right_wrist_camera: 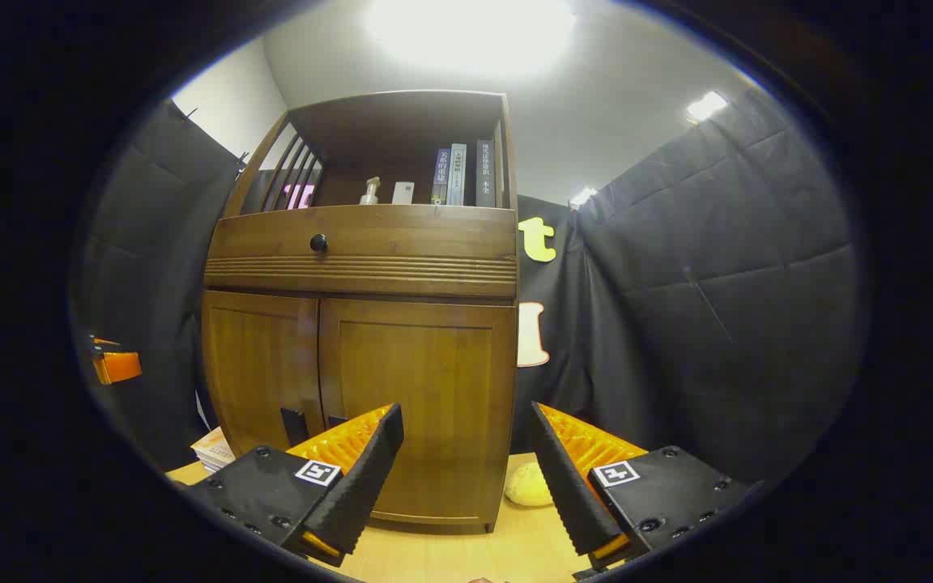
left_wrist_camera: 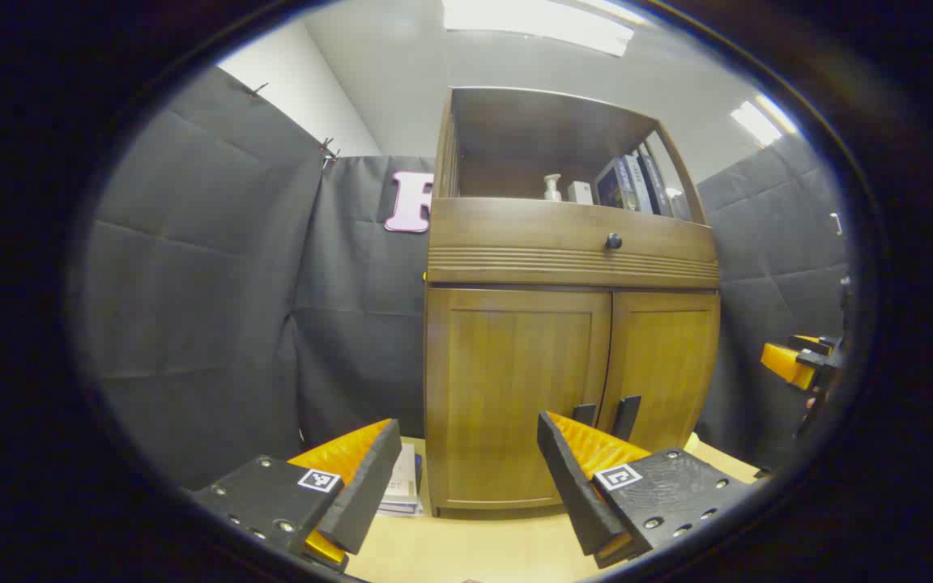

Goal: Open the right door of the double-door shoe cabinet with the right hand, and open the left door with the left hand.

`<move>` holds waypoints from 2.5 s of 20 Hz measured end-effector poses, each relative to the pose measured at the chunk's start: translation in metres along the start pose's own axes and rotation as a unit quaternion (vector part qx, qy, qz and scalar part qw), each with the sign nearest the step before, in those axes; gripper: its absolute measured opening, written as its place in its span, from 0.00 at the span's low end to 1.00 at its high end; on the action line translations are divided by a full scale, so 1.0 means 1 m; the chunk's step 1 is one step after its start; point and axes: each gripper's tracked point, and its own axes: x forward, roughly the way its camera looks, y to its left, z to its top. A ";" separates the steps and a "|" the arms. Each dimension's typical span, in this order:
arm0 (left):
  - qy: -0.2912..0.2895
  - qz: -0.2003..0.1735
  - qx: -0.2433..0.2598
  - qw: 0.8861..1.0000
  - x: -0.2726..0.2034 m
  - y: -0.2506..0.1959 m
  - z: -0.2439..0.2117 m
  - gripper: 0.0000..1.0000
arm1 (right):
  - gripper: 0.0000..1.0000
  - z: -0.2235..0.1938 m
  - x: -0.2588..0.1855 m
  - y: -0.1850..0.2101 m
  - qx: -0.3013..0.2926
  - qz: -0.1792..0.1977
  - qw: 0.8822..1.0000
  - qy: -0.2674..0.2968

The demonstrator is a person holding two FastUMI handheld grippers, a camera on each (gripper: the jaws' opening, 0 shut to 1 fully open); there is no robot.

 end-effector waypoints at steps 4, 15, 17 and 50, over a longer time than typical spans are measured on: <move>0.003 -0.009 0.003 1.000 0.005 0.006 -0.008 0.99 | 0.97 0.003 0.001 0.015 0.001 0.000 1.000 -0.005; 0.021 -0.034 -0.002 0.999 0.011 0.005 -0.037 0.99 | 0.98 -0.014 -0.002 0.039 -0.002 -0.006 1.000 0.021; 0.014 -0.036 -0.006 0.999 0.012 -0.004 -0.037 0.99 | 0.97 -0.016 0.001 0.037 -0.003 -0.009 1.000 0.021; 0.048 0.058 -0.044 0.996 -0.017 0.059 -0.080 0.99 | 0.97 -0.075 0.102 0.152 0.017 0.097 0.991 0.095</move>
